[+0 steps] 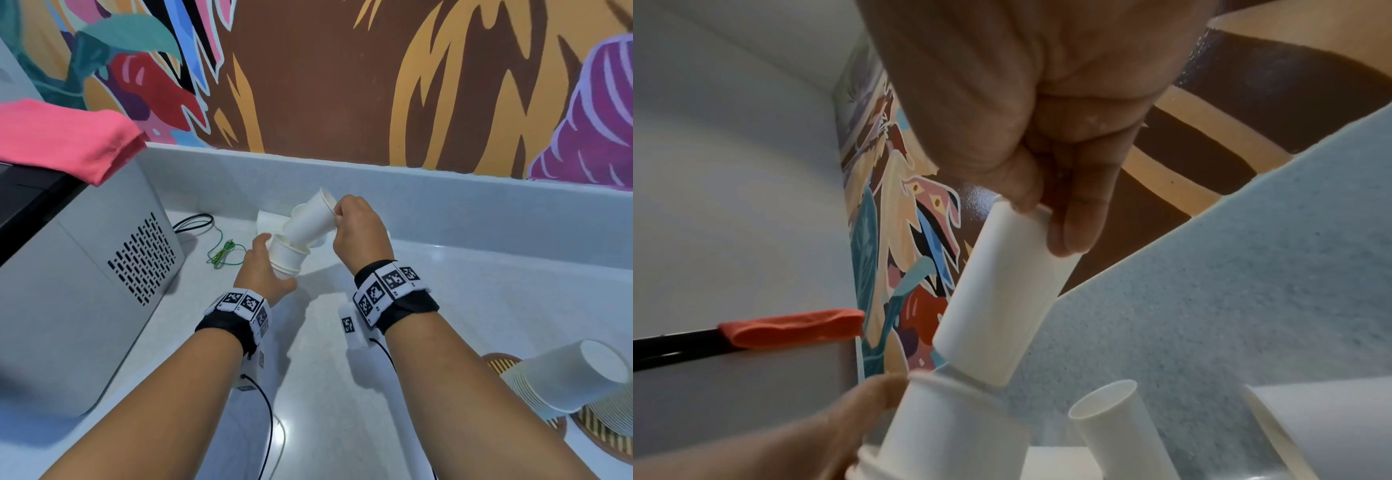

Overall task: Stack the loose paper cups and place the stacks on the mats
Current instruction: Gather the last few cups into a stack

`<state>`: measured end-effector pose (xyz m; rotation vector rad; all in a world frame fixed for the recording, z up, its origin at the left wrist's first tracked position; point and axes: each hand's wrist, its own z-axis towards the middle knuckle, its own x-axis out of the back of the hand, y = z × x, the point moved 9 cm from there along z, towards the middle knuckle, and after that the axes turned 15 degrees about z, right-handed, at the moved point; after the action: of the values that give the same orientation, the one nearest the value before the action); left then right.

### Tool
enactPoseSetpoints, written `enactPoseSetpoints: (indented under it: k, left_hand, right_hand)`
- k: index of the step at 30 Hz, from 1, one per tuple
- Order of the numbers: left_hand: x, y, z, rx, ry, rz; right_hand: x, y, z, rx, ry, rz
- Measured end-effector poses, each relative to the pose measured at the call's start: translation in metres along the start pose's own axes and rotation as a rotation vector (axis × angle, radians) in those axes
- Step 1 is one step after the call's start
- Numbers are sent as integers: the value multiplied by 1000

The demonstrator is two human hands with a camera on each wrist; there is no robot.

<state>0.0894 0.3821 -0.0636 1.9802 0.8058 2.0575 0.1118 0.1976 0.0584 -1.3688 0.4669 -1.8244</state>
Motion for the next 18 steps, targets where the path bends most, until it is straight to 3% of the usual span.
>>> enactPoseSetpoints:
  k: [8,15,18]
  left_hand:
    - [3,10,-3,-8,-18,-57]
    - [-1,23,6,-48,-52,-20]
    - [-9,23,9,-39,-94,38]
  right_hand:
    - [-2,-4,3,61,10,18]
    - [-59,24,-1,-14,-303,52]
    - [-64,50,4,-56,-280,-49]
